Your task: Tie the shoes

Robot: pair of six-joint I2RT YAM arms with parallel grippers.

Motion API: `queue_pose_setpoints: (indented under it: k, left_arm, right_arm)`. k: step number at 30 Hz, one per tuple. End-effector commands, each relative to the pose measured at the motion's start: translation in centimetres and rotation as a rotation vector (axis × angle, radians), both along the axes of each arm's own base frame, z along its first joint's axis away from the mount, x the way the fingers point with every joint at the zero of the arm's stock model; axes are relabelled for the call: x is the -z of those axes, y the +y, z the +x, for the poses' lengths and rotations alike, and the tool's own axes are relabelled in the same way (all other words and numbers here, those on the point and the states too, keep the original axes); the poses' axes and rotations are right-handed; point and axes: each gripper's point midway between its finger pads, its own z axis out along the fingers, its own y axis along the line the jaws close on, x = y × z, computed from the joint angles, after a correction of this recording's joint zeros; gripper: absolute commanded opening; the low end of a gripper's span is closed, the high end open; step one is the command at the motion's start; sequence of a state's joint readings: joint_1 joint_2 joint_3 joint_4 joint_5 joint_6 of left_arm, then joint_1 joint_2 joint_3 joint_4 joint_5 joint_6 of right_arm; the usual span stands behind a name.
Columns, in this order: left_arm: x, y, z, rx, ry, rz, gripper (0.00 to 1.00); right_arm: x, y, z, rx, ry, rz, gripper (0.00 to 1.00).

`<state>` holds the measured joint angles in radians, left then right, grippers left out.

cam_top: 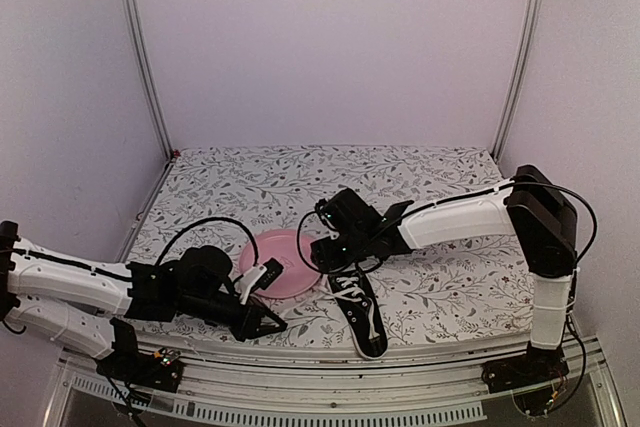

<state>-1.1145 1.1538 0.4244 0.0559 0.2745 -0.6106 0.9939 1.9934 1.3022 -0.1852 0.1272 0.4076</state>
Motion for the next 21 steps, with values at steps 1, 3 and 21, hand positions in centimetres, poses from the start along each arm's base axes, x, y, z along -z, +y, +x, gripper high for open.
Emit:
queue_pose_setpoints:
  k: [1, 3, 21]
  left_arm:
    - [-0.4, -0.6, 0.4, 0.007, -0.017, -0.005, 0.0]
    - [-0.4, -0.8, 0.5, 0.01, -0.02, -0.002, 0.0]
    - [0.0, -0.4, 1.8, -0.029, -0.021, 0.019, 0.0]
  right_arm:
    - [1.0, -1.6, 1.2, 0.075, -0.039, -0.145, 0.71]
    - [1.2, -1.3, 1.4, 0.056, -0.044, -0.158, 0.67]
    - [-0.6, -2.4, 2.1, 0.092, -0.08, -0.206, 0.03]
